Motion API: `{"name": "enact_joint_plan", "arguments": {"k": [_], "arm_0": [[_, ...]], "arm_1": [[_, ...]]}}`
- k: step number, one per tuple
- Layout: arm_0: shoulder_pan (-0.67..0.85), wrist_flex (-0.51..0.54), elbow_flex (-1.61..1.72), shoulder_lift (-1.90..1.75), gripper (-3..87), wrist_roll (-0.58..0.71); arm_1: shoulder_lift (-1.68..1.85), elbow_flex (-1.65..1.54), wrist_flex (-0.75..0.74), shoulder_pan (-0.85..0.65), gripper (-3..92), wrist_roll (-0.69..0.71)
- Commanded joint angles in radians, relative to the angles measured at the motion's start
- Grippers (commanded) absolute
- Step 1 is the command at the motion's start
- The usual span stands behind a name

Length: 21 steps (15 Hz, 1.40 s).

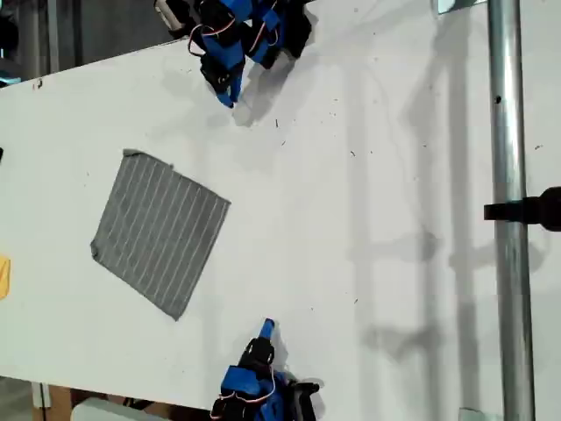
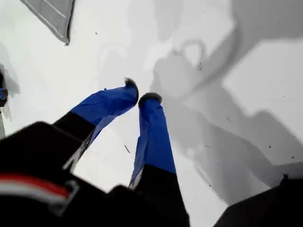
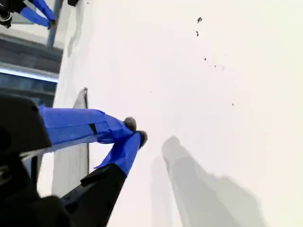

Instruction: Grasp corners of a towel and fold twice.

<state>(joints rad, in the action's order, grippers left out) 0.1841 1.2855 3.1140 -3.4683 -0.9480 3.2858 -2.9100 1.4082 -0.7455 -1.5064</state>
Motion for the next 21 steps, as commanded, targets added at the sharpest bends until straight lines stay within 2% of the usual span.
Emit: {"name": "enact_joint_plan", "arguments": {"k": [1, 3, 4, 9, 13, 16, 19, 21], "arm_0": [[-0.193, 0.006, 0.003, -0.008, -2.6, -0.986], [-0.198, 0.006, 0.003, -0.008, -2.6, -0.994], [-0.198, 0.006, 0.003, -0.008, -2.6, -0.996], [-0.186, 0.006, 0.003, -0.008, -2.6, -0.980], [-0.123, 0.005, -0.014, -0.008, -2.7, -0.937], [-0.121, 0.003, -0.094, -0.008, -2.8, -0.916], [-0.127, 0.018, -0.179, 0.025, -2.8, -0.904], [-0.127, -0.006, -0.258, 0.133, -2.8, -0.888]], "arm_1": [[0.008, 0.048, 0.000, 0.089, 12.0, 0.002], [0.008, 0.040, -0.043, 0.236, 0.7, 0.003], [0.008, 0.041, -0.052, 0.265, -0.3, 0.003], [0.008, 0.038, -0.057, 0.307, -0.3, 0.003], [0.008, 0.081, 0.049, 0.311, -0.3, 0.011], [0.006, 0.127, -0.032, 0.422, -0.3, 0.037], [-0.077, 0.233, -0.043, 0.459, -0.3, 0.064], [-0.209, 0.321, -0.083, 0.474, -0.3, 0.106]]}}
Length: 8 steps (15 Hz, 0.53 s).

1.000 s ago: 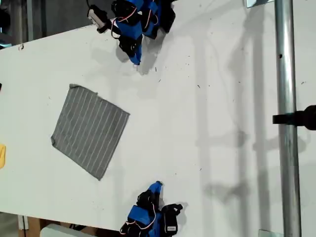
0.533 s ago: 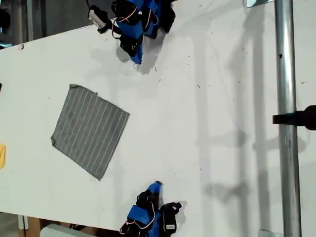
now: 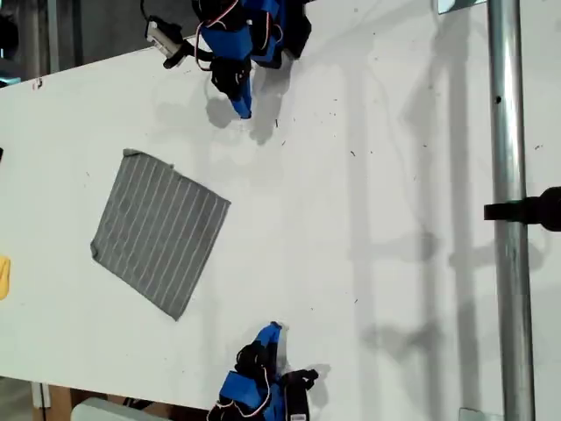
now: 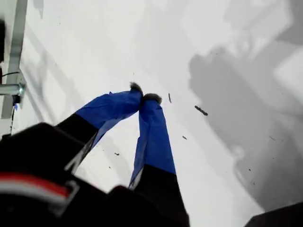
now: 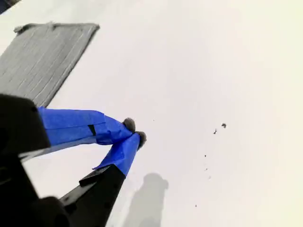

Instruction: Grasp corners of a towel and fold twice.

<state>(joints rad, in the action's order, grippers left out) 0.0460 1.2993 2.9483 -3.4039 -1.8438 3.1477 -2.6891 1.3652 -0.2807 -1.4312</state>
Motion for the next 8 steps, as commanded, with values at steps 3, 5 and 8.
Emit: {"name": "enact_joint_plan", "arguments": {"k": [3, 5, 8], "arm_0": [[-0.002, -0.051, -0.242, 0.287, -2.8, 0.021], [-0.020, -0.080, -0.353, 0.456, -2.8, 0.031], [-0.043, -0.107, -0.557, 0.742, -2.8, 0.064]], "arm_1": [[-0.242, 0.219, -0.083, 0.018, -0.3, 0.098], [-0.324, 0.285, -0.092, 0.025, -0.3, 0.137], [-0.446, 0.408, -0.094, 0.014, -0.3, 0.215]]}}
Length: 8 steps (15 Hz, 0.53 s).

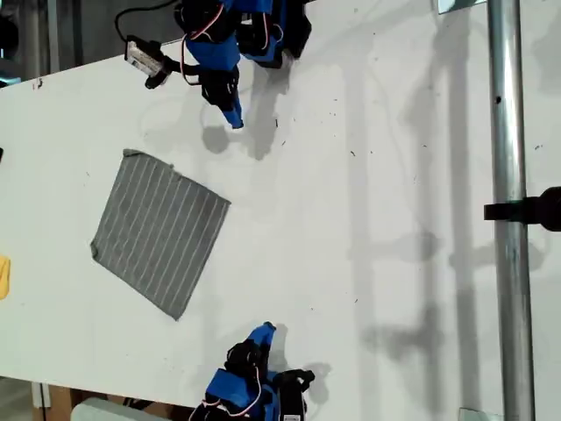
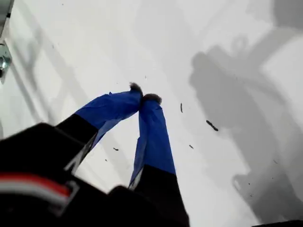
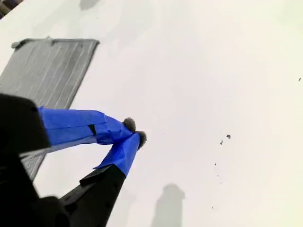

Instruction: Grasp corners of a towel and fold twice.

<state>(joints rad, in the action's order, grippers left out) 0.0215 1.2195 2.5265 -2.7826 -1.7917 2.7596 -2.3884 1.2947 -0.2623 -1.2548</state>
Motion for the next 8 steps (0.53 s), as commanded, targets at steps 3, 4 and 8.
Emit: {"name": "enact_joint_plan", "arguments": {"k": [3, 4, 8], "arm_0": [[-0.048, -0.011, -0.368, 0.390, -2.8, 0.046], [-0.057, 0.011, -0.454, 0.472, -2.8, 0.061], [-0.020, 0.100, -0.680, 0.676, -2.7, 0.132]], "arm_1": [[-0.336, 0.357, -0.015, -0.021, -0.3, 0.150], [-0.390, 0.426, -0.015, -0.028, -0.3, 0.187], [-0.568, 0.592, -0.044, -0.089, -0.3, 0.265]]}}
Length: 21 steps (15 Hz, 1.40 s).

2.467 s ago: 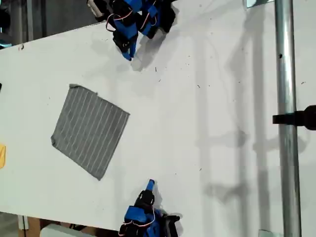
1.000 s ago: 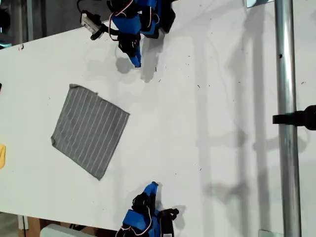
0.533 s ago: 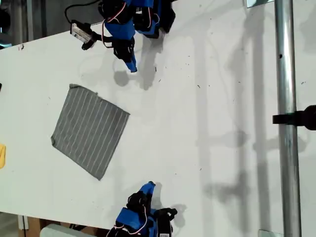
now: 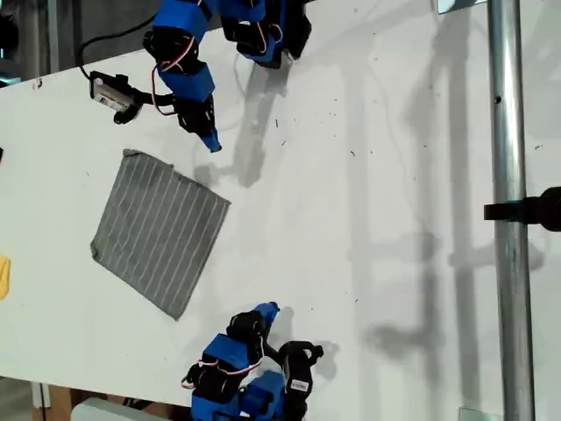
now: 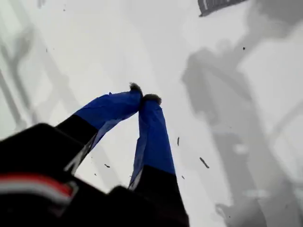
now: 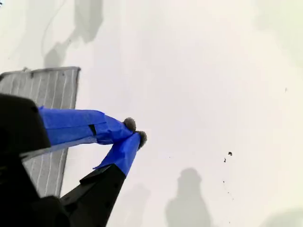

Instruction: Grasp corners of a towel and fold twice.

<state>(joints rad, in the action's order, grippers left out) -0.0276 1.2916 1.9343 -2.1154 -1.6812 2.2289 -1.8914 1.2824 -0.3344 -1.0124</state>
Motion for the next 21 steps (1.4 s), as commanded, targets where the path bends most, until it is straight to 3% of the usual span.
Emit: {"name": "enact_joint_plan", "arguments": {"k": [1, 3, 6, 11, 14, 18, 19, 21], "arm_0": [[0.092, 0.083, -0.095, -0.002, -2.6, 0.060], [0.284, 0.184, -0.095, -0.043, -2.6, 0.183], [0.526, 0.210, -0.098, -0.107, -2.6, 0.414], [0.706, 0.207, -0.207, 0.044, -2.6, 0.902], [0.787, 0.305, -0.402, 0.325, -2.6, 1.002], [0.936, 0.319, -0.515, 0.466, -2.7, 1.080], [0.977, 0.311, -0.517, 0.480, -2.7, 1.080], [1.029, 0.282, -0.511, 0.491, -2.6, 1.095]], "arm_1": [[-0.086, 0.130, -0.046, -0.021, -0.3, 0.026], [-0.155, 0.175, -0.057, -0.011, -0.3, 0.031], [-0.225, 0.206, -0.066, 0.017, -0.3, 0.043], [-0.445, 0.360, -0.087, 0.040, 1.0, 0.181], [-0.583, 0.479, -0.071, 0.061, -0.3, 0.222], [-0.695, 0.561, -0.034, 0.025, 2.8, 0.273], [-0.719, 0.580, -0.037, 0.009, 5.4, 0.288], [-0.807, 0.658, -0.018, -0.023, 21.6, 0.310]]}}
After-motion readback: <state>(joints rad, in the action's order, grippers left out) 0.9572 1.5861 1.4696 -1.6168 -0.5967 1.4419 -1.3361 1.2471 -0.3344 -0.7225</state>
